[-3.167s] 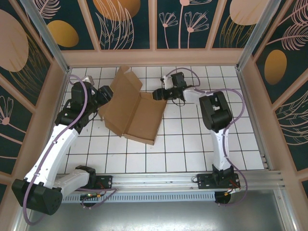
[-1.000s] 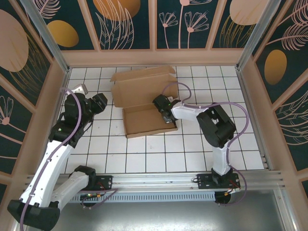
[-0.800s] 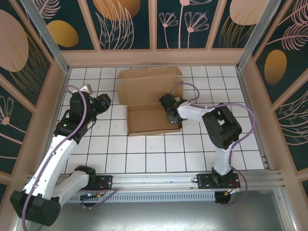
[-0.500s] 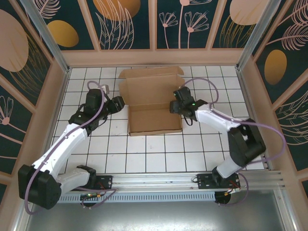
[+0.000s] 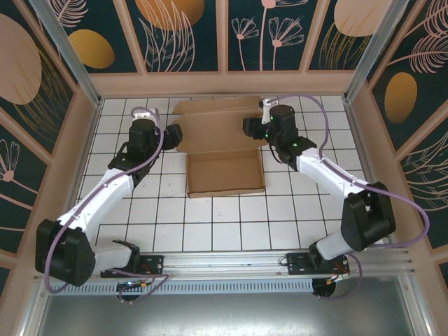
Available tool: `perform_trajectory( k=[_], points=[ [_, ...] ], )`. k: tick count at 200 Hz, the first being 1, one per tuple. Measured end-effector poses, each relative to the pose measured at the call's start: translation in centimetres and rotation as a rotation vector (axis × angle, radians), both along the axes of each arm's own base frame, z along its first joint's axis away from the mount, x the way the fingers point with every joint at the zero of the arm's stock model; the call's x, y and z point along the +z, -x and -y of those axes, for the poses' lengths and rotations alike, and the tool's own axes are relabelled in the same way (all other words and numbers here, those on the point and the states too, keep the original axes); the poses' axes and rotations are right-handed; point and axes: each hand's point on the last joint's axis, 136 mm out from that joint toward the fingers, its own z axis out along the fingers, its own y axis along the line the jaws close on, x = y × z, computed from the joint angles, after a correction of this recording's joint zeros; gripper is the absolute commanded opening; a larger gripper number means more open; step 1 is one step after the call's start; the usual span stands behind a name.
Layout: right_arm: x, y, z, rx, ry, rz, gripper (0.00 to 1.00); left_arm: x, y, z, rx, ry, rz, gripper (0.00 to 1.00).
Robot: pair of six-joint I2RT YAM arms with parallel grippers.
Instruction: Fold the paper box
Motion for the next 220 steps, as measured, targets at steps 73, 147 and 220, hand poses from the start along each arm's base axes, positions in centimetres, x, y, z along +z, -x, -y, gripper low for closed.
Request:
perform_trajectory(
  k=[73, 147, 220],
  points=[
    [1.1, -3.9, 9.0, 0.075, -0.023, 0.003, 0.64, -2.5, -2.5, -0.1, -0.267, 0.117, 0.050, 0.71],
    [-6.9, -4.9, 7.0, 0.263, -0.074, -0.207, 0.65, -3.7, -3.9, -1.5, -0.339, 0.100, 0.051, 0.70],
    [-6.8, -5.1, 3.7, 0.380, -0.086, -0.199, 0.52, -6.1, -4.9, -0.1, -0.503, 0.292, 0.002, 0.51]
  ],
)
